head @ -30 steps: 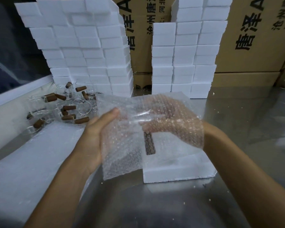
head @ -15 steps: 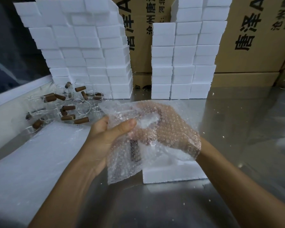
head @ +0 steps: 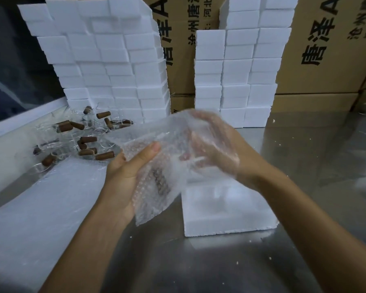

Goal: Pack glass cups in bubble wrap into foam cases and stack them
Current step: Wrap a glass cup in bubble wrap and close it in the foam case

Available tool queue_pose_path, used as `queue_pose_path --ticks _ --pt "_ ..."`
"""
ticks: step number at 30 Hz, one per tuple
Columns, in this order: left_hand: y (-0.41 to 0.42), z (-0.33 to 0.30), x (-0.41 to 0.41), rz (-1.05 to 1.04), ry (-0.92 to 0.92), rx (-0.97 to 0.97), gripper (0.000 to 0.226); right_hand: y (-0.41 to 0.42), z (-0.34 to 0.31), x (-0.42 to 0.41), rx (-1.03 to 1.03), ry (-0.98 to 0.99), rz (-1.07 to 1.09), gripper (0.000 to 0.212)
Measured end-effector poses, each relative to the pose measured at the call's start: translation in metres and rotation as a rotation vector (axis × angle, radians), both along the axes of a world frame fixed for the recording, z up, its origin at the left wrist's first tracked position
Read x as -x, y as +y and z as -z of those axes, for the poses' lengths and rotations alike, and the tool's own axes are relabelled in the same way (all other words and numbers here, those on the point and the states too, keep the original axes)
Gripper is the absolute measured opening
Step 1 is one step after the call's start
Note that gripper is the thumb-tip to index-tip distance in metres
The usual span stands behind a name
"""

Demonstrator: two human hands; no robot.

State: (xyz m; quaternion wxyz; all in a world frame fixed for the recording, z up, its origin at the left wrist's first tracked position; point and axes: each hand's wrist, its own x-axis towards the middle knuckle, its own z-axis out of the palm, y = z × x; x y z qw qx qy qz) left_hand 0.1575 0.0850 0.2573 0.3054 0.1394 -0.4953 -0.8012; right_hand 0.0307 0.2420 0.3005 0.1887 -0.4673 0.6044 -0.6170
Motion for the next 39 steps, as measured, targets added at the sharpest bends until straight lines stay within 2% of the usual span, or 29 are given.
queue_pose_path --ticks 2,4,6,9,12,13,15,17,20,23,26,30,34,37,39 --pt "-0.003 0.000 0.001 -0.010 0.022 -0.098 0.058 0.003 -0.001 0.013 0.022 -0.154 0.100 0.045" --pt "-0.002 0.001 0.003 -0.012 0.033 -0.196 0.060 0.007 -0.004 0.024 0.048 -0.309 0.287 0.046" --pt "0.000 0.001 0.004 0.008 0.062 -0.278 0.053 0.010 -0.003 0.032 0.054 -0.409 0.388 0.049" --pt "0.003 0.002 0.005 0.031 0.123 -0.351 0.040 0.006 0.005 0.028 -0.012 -0.479 0.300 0.068" --pt "0.008 0.000 0.006 0.028 0.175 -0.367 0.041 -0.009 0.016 0.010 -0.138 -0.556 0.145 0.082" --pt "0.010 -0.001 0.007 0.019 0.185 -0.362 0.044 -0.015 0.020 0.003 -0.178 -0.598 0.083 0.081" --pt "0.014 -0.003 0.009 -0.041 0.179 -0.328 0.052 -0.025 0.028 -0.014 -0.211 -0.657 -0.053 0.063" --pt "0.018 -0.003 0.010 -0.139 0.158 -0.289 0.060 -0.033 0.036 -0.027 -0.178 -0.675 -0.074 0.050" --pt "0.026 -0.002 0.012 -0.255 0.128 -0.201 0.062 -0.039 0.041 -0.034 -0.091 -0.624 0.051 0.029" --pt "0.032 0.003 0.016 -0.263 0.112 -0.116 0.054 -0.038 0.041 -0.028 -0.004 -0.601 0.215 0.017" --pt "0.035 0.006 0.018 -0.194 0.033 -0.035 0.059 -0.036 0.039 -0.021 0.078 -0.537 0.386 0.021" --pt "0.033 0.006 0.016 -0.081 -0.036 0.056 0.075 -0.030 0.037 -0.007 0.107 -0.167 0.628 0.035" --pt "0.034 0.002 0.012 0.076 -0.035 0.085 0.067 -0.026 0.034 -0.002 0.163 0.055 0.666 0.037" --pt "0.037 0.001 0.011 0.194 -0.018 0.063 0.051 -0.026 0.036 -0.006 0.164 0.097 0.623 0.036" --pt "0.040 -0.001 0.010 0.209 -0.005 0.048 0.044 -0.027 0.037 -0.008 0.157 0.059 0.566 0.032"
